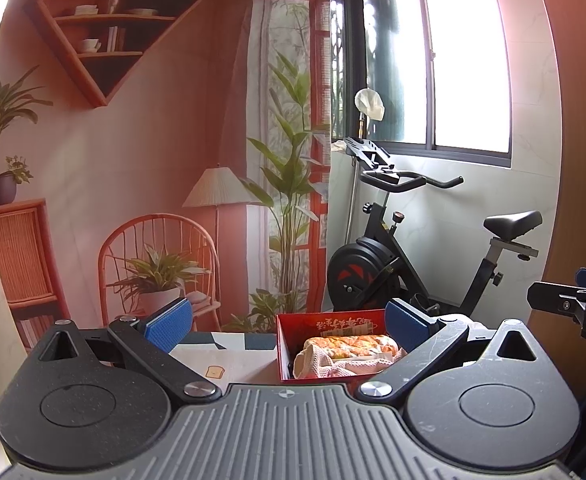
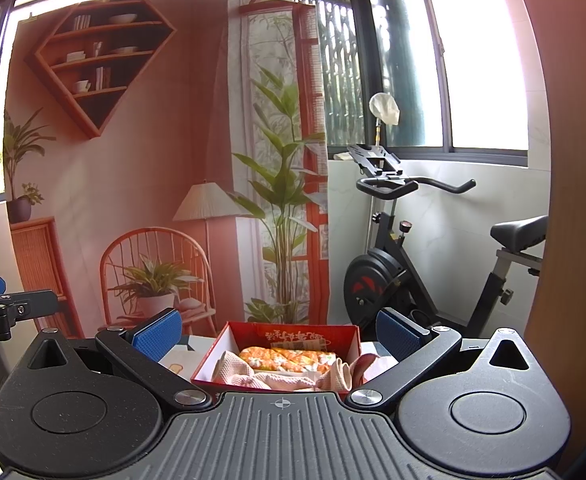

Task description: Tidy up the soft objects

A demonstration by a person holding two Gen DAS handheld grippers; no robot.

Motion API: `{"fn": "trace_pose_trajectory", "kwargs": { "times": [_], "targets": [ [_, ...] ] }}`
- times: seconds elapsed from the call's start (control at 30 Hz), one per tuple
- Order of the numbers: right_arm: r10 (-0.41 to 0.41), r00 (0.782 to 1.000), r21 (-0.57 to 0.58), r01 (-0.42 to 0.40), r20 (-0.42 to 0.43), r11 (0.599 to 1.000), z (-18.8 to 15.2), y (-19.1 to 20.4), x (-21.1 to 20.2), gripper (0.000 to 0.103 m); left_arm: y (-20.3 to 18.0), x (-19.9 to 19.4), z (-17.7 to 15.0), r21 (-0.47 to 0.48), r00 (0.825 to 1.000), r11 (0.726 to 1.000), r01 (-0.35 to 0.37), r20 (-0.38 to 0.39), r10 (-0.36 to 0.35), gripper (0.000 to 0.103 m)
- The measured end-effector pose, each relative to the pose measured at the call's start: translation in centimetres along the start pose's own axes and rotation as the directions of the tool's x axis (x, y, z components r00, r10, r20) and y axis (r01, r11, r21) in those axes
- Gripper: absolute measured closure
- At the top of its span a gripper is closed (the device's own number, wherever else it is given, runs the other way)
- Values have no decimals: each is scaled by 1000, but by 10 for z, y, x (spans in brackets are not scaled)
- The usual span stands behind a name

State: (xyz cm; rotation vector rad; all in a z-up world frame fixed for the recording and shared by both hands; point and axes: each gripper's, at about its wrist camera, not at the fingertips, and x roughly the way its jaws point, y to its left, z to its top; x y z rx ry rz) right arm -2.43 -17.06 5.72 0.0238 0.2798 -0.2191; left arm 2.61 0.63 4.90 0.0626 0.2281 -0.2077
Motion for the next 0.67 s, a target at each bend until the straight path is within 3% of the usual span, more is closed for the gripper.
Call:
{"fn": "trace_pose_trajectory", "kwargs": {
  "times": [0.67],
  "targets": [
    [0,1000,0,0,-2,1000,1,0,0,0,-1,-1,0,-1,1000,1000,-2,2,2,0]
  ]
}}
